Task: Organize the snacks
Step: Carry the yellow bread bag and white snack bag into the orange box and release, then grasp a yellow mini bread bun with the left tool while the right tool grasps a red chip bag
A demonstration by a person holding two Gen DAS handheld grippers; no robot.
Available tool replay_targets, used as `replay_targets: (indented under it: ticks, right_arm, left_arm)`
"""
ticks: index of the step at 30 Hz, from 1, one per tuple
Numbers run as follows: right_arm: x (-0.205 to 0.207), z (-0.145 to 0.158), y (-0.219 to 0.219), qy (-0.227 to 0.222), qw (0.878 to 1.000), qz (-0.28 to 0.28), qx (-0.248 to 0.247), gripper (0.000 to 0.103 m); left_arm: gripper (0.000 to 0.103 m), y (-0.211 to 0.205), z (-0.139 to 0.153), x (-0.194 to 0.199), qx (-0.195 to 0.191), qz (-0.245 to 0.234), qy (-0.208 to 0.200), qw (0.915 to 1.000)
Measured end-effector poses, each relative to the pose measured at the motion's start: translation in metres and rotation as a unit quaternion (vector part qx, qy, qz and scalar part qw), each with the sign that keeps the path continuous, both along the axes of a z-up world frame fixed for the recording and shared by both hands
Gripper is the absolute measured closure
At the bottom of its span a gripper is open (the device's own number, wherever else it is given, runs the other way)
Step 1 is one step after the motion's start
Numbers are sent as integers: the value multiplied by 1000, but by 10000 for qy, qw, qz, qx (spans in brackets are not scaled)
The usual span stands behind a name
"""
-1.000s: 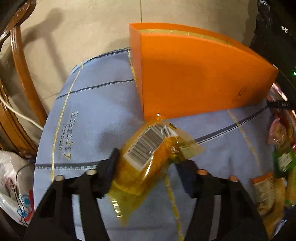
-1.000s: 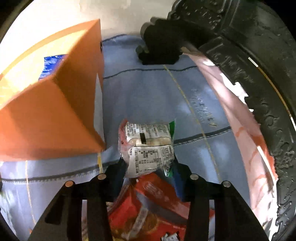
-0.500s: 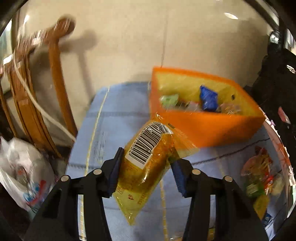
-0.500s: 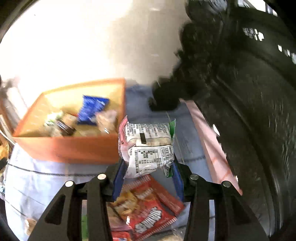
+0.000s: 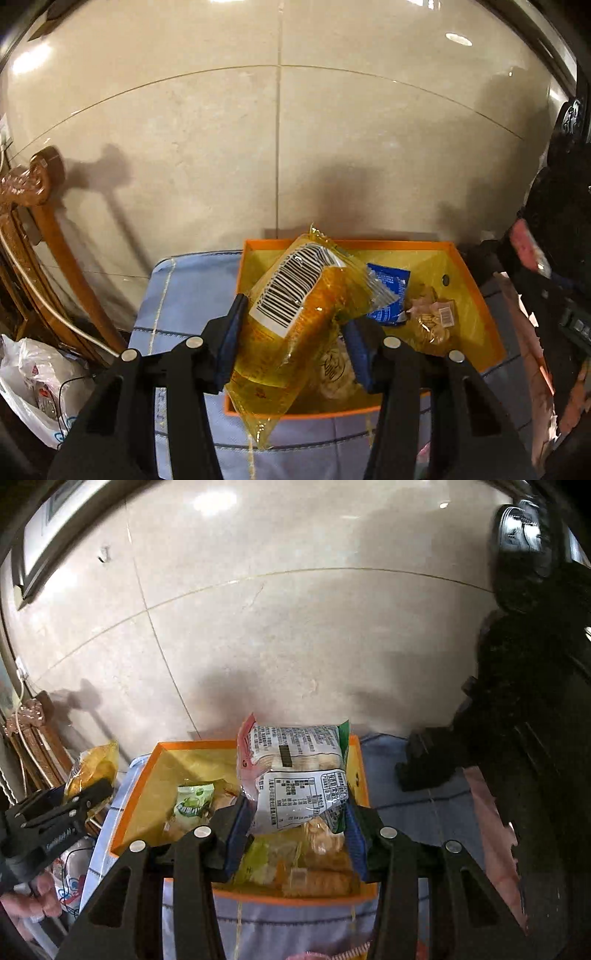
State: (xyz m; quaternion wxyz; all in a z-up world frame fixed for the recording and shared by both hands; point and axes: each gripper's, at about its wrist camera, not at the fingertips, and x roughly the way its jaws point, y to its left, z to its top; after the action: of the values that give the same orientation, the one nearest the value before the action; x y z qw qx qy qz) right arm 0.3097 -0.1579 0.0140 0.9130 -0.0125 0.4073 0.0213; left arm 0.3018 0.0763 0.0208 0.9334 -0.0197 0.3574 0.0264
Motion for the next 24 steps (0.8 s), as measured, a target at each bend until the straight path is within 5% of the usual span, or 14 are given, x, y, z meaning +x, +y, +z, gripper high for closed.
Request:
replay_targets:
  ticks: [12,13,14,16,19,24]
  right_arm:
    - [34,12,27,-34,9994,69,-347,56]
    - [37,12,27,-9,9993,4,-361,46]
    - [40,11,26,24,9992,-41,-392,11]
    - [43,9,27,19,9989,-113,-454,3]
    - [39,10,30,-70,9958,-171,-897,3]
    - [24,15,19,-13,9955,-166,-933,3]
  left_arm:
    - [53,-21,5,22,21,7,-107,9999]
    - [45,-20,6,23,7,63,-127,9999]
    - [4,-20,7,23,44,180,-172,9997]
    - [4,-19,9,26,65,253,-312,9992]
    - [4,-17,9,29,52,231,-210,9995]
    - [4,-9,11,19,40,282,-138,9995]
